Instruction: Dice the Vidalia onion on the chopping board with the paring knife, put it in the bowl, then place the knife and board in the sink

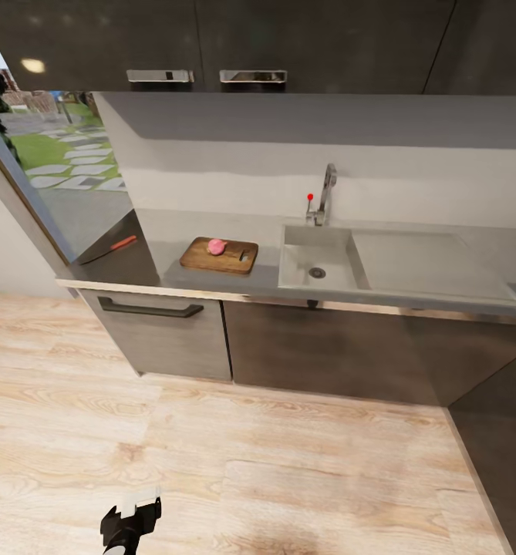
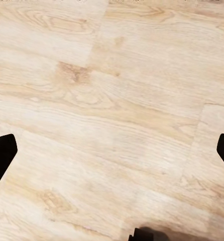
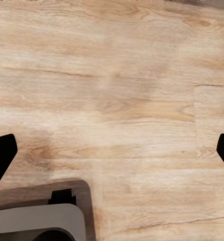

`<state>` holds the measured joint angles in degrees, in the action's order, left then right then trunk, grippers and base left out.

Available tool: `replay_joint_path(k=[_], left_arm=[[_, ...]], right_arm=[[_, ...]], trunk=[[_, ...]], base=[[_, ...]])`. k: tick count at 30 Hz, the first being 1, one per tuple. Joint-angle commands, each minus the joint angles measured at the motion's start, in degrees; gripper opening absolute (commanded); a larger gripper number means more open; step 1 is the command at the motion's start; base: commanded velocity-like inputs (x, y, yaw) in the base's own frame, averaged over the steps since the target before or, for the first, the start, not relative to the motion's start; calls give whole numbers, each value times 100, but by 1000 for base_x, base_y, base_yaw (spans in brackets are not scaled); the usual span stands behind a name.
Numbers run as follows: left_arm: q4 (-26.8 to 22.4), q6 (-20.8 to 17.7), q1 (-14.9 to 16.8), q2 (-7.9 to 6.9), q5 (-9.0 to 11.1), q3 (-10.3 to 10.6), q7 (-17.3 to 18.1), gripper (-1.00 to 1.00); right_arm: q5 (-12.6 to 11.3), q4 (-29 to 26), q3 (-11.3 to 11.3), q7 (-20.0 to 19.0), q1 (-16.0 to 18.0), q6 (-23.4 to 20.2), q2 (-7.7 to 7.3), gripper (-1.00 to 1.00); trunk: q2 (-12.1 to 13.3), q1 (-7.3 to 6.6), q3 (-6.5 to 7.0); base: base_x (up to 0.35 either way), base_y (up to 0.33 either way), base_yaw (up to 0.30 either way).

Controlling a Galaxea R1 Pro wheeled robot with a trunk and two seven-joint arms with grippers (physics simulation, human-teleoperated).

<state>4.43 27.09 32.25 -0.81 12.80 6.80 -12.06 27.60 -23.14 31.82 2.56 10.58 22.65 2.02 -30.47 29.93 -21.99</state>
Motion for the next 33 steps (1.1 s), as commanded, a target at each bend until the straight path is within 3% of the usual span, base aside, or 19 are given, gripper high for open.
replay_joint_path(k=[1, 33], left_arm=[[22, 33, 9, 2, 38, 49, -7, 100], [22, 15, 9, 11, 38, 49, -16, 100]], right_arm=[[61, 2, 35, 18, 5, 20, 3, 100], [61, 53, 35, 16, 5, 20, 0, 100]], trunk=[[-7, 2, 0], [-7, 2, 285]], base=[[0, 0, 0], [0, 0, 0]])
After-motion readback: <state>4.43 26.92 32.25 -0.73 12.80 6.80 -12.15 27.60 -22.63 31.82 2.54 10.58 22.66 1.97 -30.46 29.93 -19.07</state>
